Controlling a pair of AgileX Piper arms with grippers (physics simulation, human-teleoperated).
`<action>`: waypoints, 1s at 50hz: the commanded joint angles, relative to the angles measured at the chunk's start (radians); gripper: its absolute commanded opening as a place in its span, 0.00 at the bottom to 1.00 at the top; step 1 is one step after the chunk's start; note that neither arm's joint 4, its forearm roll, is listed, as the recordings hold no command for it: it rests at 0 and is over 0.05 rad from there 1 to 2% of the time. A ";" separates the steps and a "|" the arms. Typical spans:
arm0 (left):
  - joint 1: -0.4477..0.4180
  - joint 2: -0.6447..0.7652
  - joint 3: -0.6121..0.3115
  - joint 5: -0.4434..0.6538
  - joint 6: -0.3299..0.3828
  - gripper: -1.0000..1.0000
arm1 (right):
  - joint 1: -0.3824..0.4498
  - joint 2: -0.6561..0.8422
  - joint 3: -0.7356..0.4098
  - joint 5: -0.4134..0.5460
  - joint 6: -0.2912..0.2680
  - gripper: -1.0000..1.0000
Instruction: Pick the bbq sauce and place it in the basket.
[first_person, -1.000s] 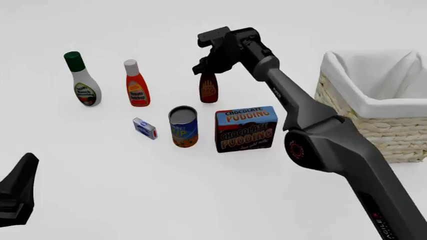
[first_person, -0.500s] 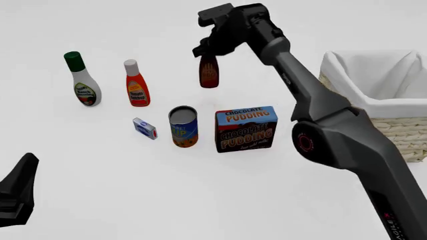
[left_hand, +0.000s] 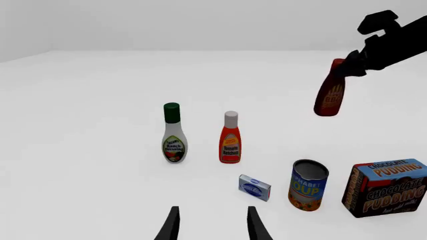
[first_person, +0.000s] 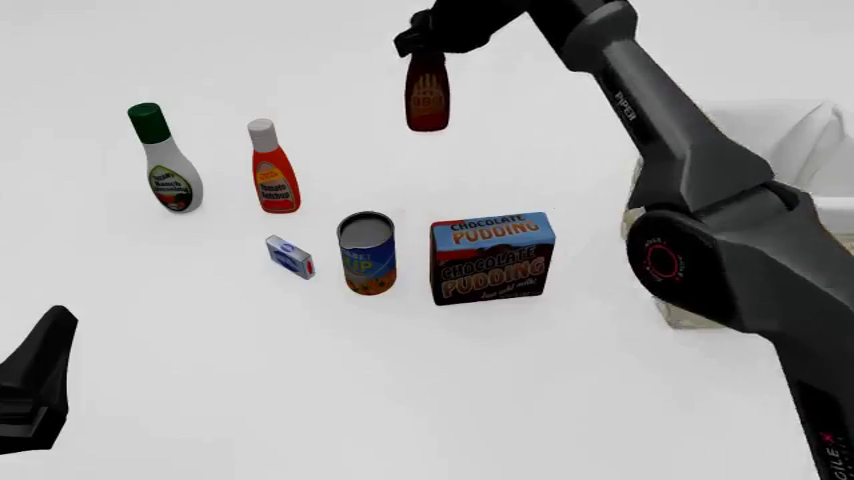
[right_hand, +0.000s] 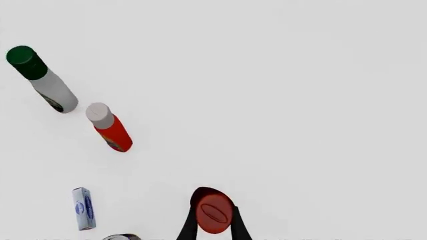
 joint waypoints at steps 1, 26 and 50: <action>0.000 0.000 0.000 0.000 0.000 1.00 | -0.013 -0.204 0.250 -0.090 -0.008 0.00; 0.000 0.000 0.000 0.000 0.000 1.00 | -0.084 -0.489 0.447 -0.087 -0.070 0.00; 0.000 0.000 0.000 0.000 0.000 1.00 | -0.209 -0.753 0.699 -0.129 -0.093 0.00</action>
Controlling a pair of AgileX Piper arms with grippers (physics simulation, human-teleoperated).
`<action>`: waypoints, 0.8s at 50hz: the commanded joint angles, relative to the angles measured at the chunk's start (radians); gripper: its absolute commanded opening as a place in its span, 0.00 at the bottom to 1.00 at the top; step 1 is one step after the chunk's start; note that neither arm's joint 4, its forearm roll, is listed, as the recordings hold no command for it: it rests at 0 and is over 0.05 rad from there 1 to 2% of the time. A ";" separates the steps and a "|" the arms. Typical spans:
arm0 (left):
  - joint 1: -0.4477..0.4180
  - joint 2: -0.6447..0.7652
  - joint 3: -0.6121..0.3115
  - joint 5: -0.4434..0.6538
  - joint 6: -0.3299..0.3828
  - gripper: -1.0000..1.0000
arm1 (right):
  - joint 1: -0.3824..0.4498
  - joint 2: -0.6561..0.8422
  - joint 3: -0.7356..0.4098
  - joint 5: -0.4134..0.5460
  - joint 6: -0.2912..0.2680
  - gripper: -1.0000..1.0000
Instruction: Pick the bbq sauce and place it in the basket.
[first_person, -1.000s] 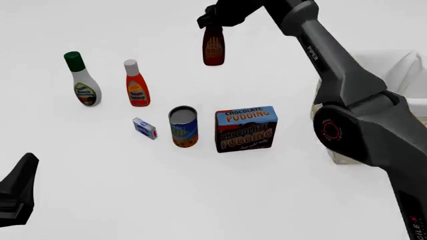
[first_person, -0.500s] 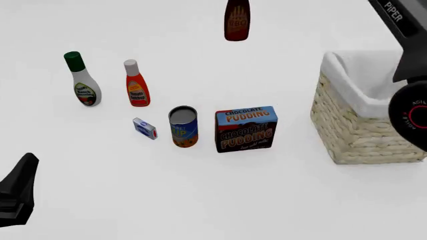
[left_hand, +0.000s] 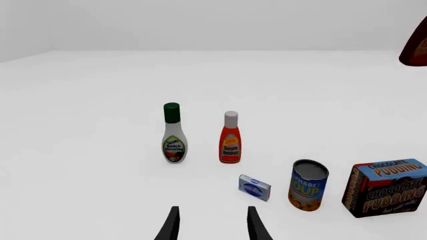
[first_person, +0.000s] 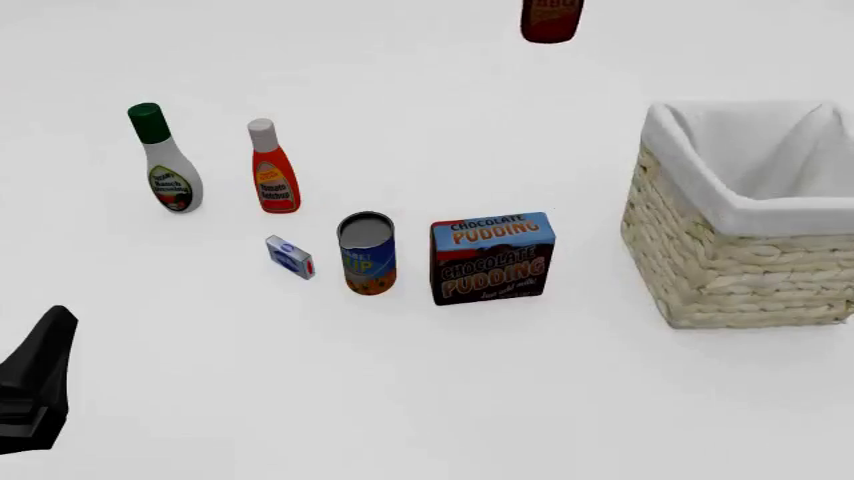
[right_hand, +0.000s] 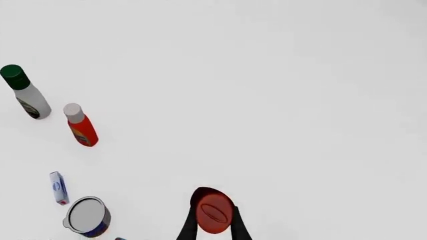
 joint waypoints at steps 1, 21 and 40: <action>0.000 0.000 0.000 0.000 0.000 1.00 | -0.063 -0.133 0.101 -0.009 -0.001 0.00; 0.000 0.000 0.000 0.000 0.000 1.00 | -0.212 -0.347 0.308 -0.034 -0.004 0.00; 0.000 0.000 0.000 0.000 0.000 1.00 | -0.354 -0.481 0.466 -0.058 -0.026 0.00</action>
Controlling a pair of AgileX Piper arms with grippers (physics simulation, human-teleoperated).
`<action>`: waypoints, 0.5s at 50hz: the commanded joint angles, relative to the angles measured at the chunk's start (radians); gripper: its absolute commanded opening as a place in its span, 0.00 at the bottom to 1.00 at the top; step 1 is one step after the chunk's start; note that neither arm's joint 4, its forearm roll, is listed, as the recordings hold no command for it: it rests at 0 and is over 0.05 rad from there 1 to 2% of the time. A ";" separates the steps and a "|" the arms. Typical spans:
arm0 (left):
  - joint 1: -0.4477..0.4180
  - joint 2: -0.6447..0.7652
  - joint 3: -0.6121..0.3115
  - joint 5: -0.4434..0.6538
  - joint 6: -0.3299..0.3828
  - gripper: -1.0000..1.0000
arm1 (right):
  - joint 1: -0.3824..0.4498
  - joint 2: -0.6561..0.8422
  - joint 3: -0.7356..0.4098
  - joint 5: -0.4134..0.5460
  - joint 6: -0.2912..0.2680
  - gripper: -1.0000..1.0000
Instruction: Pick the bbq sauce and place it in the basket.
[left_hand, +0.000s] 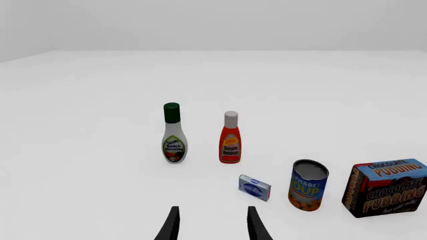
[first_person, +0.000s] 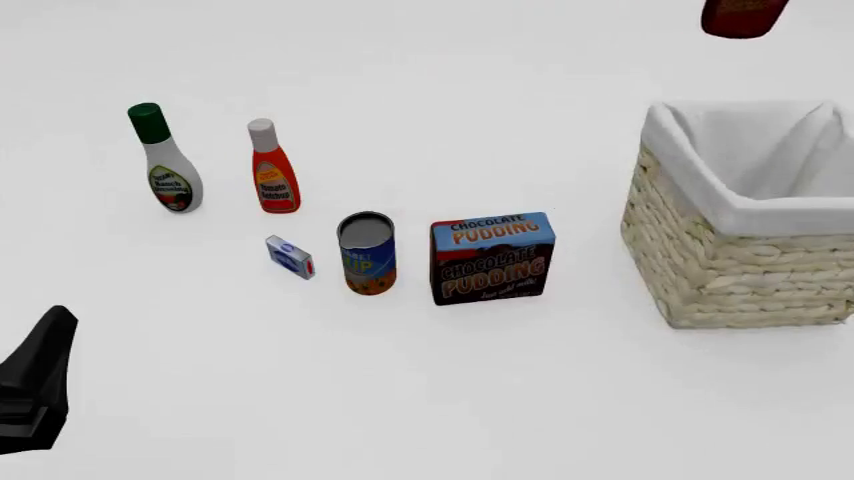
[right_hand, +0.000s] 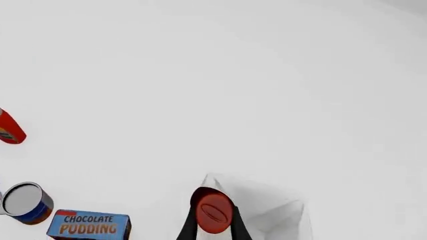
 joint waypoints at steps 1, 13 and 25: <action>0.000 0.000 0.000 0.000 0.000 1.00 | -0.084 -0.078 0.078 -0.017 0.004 0.00; 0.000 0.000 0.000 0.000 0.000 1.00 | -0.140 -0.106 0.142 -0.044 0.006 0.00; 0.000 0.000 0.000 0.000 0.000 1.00 | -0.197 -0.129 0.248 -0.105 0.018 0.00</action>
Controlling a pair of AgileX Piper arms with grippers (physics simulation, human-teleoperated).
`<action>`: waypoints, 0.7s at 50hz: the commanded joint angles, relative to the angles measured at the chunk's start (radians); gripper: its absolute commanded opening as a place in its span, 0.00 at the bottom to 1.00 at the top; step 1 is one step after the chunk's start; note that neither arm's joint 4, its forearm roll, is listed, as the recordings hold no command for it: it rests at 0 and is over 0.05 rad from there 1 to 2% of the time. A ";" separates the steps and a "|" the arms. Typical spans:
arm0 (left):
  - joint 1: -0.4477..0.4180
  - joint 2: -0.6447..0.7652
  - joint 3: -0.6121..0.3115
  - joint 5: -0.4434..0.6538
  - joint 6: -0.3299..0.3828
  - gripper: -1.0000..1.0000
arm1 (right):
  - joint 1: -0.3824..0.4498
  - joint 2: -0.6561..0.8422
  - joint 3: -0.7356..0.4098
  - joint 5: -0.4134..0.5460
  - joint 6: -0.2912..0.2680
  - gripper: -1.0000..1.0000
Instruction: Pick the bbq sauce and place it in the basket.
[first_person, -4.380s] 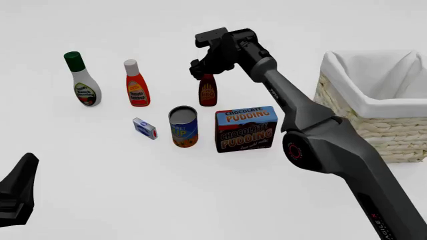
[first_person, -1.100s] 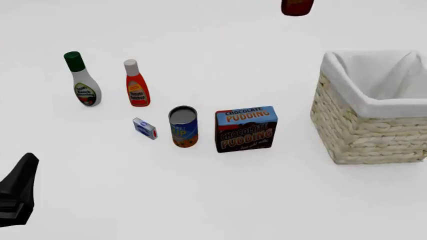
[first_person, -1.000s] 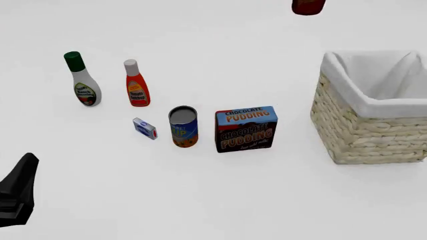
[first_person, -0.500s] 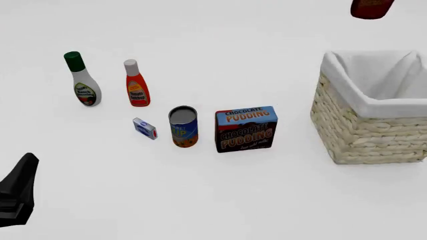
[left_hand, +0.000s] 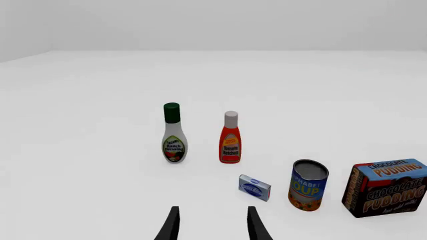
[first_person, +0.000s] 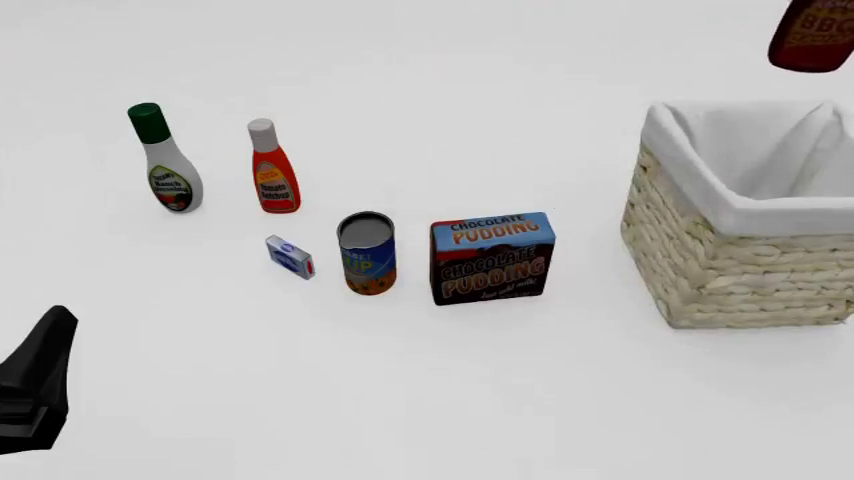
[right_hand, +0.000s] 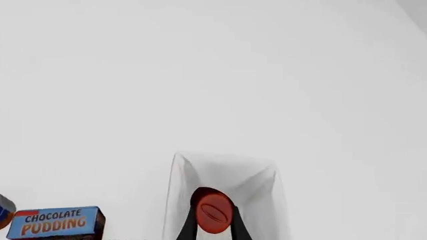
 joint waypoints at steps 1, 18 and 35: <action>0.000 0.000 0.000 0.000 0.000 1.00 | -0.068 -0.031 0.097 -0.059 0.016 0.00; 0.000 0.000 0.000 0.000 0.000 1.00 | -0.113 -0.025 0.263 -0.161 0.026 0.00; 0.000 0.000 0.000 0.000 0.000 1.00 | -0.121 0.048 0.340 -0.263 0.032 0.00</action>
